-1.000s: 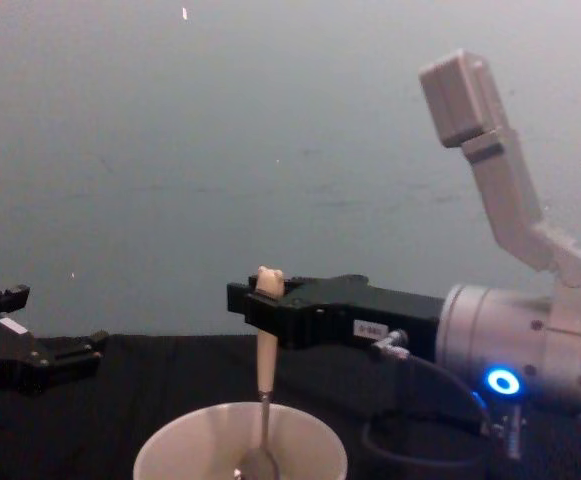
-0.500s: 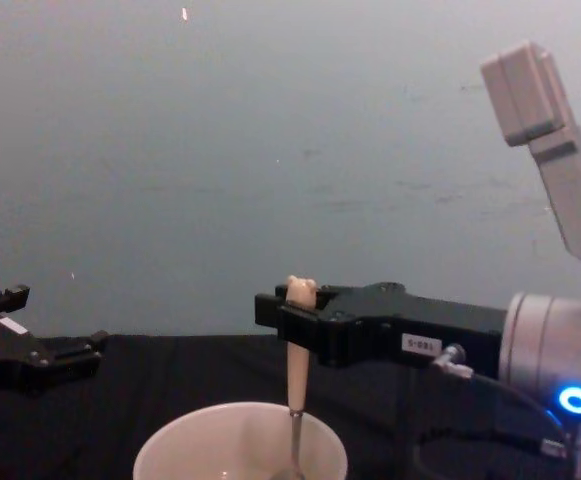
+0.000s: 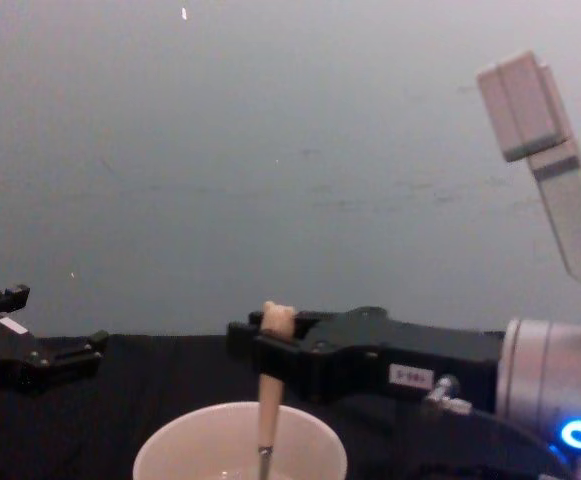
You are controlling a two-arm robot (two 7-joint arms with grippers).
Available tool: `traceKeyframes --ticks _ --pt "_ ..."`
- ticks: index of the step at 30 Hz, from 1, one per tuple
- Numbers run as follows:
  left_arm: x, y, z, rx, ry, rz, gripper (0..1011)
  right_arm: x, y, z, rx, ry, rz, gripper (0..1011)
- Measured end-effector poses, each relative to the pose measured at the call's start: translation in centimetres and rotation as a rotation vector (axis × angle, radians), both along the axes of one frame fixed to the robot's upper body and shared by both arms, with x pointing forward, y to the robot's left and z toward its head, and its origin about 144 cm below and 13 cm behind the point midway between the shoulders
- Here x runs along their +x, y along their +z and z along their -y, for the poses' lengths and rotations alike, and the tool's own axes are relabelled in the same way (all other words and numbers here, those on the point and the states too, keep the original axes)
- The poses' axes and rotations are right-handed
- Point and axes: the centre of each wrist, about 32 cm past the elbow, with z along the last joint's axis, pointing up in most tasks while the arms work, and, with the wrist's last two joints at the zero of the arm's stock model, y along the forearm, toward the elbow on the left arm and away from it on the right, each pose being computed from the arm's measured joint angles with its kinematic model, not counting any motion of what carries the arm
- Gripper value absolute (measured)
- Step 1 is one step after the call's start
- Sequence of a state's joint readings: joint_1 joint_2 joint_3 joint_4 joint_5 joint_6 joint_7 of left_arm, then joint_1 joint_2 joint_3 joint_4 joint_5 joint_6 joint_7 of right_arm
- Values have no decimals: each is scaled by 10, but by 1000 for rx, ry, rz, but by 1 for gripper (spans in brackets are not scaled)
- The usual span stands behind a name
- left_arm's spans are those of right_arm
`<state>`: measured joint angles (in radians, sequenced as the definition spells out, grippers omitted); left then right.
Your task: Pick up the stirring spoon with one hand, stir inside the cup, then place it back in its original position.
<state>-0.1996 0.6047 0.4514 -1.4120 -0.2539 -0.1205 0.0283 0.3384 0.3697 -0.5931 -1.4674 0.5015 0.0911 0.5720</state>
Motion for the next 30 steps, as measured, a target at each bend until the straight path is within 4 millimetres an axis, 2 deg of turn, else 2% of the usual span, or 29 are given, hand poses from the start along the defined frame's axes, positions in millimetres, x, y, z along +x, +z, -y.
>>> traceKeyframes --ticks 10,19,30 --pt "0 0 0 0 0 0 1001 2 -1 -19 7 36 -1 215" --pt "0 0 0 0 0 0 1001 13 -1 -33 7 17 11 215" --pt "0 0 0 0 0 0 1001 27 -7 -38 -12 -29 15 215"
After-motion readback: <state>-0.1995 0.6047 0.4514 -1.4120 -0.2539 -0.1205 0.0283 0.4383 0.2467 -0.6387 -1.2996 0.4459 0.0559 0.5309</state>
